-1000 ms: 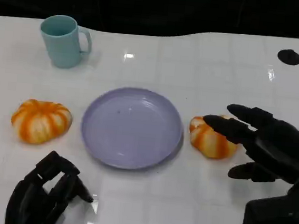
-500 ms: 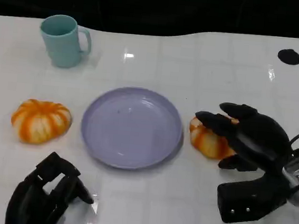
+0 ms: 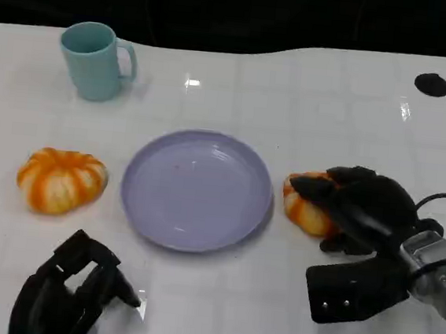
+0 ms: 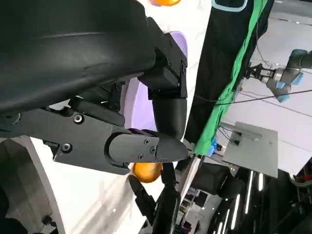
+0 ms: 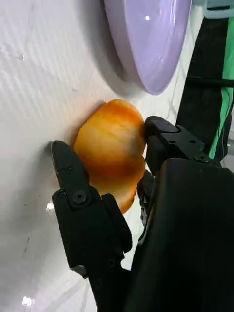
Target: Grasp the bread from the table and place it into the plate.
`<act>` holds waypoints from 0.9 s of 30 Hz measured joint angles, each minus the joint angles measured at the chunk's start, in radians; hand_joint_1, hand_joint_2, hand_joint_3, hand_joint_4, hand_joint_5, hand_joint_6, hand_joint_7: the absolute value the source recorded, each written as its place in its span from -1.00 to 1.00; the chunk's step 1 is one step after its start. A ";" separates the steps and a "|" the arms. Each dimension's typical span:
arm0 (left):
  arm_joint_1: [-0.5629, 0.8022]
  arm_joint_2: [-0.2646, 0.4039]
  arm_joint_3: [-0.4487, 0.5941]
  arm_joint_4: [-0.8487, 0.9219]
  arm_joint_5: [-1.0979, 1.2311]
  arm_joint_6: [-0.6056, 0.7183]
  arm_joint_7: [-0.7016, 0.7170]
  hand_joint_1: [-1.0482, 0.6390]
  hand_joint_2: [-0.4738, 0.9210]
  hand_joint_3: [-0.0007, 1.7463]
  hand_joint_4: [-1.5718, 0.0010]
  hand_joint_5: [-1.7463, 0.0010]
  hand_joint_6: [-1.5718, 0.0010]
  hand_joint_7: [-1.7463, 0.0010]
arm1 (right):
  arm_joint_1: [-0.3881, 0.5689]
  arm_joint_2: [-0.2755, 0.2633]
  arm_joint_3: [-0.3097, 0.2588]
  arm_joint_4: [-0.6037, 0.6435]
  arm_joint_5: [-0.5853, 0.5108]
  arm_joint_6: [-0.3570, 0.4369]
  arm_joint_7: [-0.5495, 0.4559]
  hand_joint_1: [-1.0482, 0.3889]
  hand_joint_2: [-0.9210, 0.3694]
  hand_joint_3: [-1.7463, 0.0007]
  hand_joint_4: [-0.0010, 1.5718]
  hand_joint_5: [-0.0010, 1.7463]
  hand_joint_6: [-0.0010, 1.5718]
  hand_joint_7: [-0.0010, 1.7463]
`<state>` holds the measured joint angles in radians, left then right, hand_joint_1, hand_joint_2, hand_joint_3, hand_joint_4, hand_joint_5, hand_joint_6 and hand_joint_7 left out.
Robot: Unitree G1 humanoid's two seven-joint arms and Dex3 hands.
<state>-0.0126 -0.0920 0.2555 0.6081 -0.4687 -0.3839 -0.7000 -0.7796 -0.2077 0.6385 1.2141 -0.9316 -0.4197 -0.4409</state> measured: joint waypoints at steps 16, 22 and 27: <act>0.003 -0.006 0.000 -0.016 0.000 -0.001 0.000 -0.37 1.00 -0.68 0.24 -1.00 0.38 -0.74 | 0.011 0.018 -0.001 0.070 0.029 -0.084 -0.269 0.22 -0.98 0.57 -0.27 1.00 -0.38 0.85; 0.003 -0.006 0.001 -0.016 0.000 -0.001 0.000 -0.37 1.00 -0.68 0.25 -1.00 0.38 -0.73 | 0.011 0.018 -0.028 0.070 0.079 -0.099 -0.316 0.26 -0.94 0.59 -0.19 1.00 -0.45 1.00; 0.003 -0.005 0.000 -0.016 0.000 -0.001 0.000 -0.37 1.00 -0.69 0.25 -1.00 0.38 -0.73 | 0.007 0.018 -0.083 0.052 0.144 -0.153 -0.322 0.29 -0.95 0.59 -0.12 1.00 -0.36 1.00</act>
<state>-0.0096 -0.0972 0.2560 0.5919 -0.4684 -0.3847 -0.7001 -0.7730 -0.1895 0.5551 1.2662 -0.7878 -0.5731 -0.7630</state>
